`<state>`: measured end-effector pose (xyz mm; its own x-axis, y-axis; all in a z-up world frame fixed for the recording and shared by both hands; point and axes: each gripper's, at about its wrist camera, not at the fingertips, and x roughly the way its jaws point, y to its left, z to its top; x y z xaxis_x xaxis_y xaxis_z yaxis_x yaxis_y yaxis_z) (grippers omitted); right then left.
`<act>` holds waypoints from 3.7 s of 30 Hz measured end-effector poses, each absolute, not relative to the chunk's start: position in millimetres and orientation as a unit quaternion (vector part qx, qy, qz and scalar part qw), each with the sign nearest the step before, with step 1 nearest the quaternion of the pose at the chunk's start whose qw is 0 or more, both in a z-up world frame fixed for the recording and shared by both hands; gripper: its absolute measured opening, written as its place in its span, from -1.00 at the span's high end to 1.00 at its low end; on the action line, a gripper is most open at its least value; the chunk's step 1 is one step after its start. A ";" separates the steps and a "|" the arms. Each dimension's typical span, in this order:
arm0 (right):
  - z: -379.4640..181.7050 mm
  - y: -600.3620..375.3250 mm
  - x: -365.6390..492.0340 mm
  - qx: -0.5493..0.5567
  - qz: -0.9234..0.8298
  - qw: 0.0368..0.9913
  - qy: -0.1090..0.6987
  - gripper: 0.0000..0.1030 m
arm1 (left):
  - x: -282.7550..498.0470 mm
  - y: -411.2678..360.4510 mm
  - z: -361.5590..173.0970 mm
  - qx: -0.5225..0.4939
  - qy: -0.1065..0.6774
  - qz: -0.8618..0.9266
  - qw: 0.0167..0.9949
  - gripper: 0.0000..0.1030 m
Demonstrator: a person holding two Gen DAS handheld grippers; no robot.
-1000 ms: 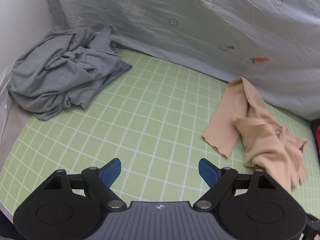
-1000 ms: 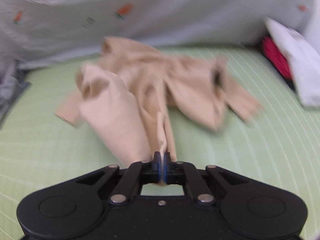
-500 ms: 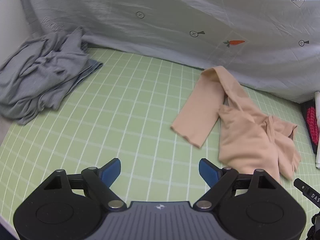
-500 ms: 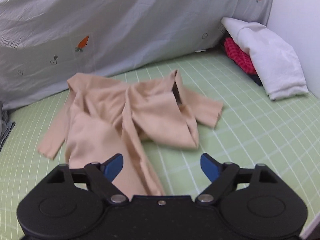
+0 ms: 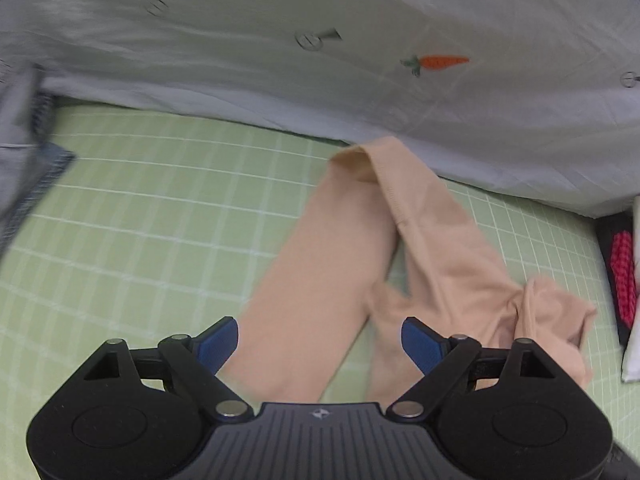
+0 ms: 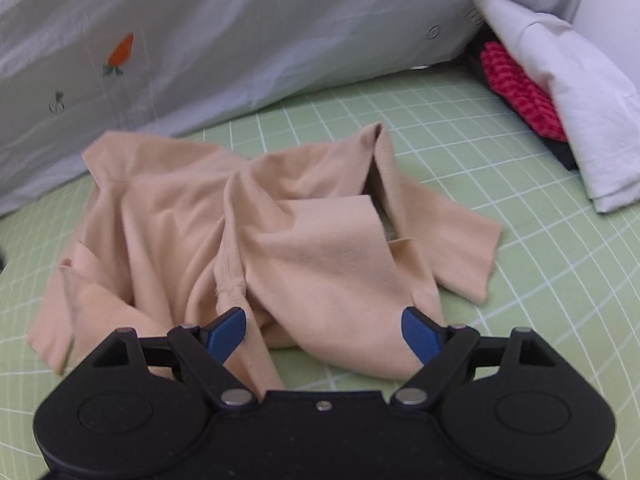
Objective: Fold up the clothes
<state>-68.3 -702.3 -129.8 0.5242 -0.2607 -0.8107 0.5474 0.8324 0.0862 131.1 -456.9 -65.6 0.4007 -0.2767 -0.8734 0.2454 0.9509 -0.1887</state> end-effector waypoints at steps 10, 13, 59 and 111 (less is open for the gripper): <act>-141.9 -697.0 -65.0 0.162 -0.234 0.846 0.451 -0.68 | 146.0 -478.2 -101.0 -0.069 0.573 -0.183 0.796 0.05; -142.5 -694.9 -65.4 0.159 -0.234 0.845 0.453 -0.68 | 135.2 -462.9 -94.6 -0.078 0.568 -0.178 0.799 0.91; -143.3 -688.6 -47.3 0.183 -0.124 0.851 0.477 0.70 | 78.0 -335.1 -113.1 0.024 0.601 -0.049 0.798 0.27; -138.1 -636.4 -247.1 0.142 -0.106 0.885 0.431 0.95 | -84.6 -297.0 -43.4 -0.023 0.551 -0.050 0.833 -0.76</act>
<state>-247.1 -636.4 -138.1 0.6054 -0.0653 -0.7932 0.3097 0.9374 0.1592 -84.6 -297.0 -43.4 0.3875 -0.1092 -0.9154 0.0585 0.9939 -0.0938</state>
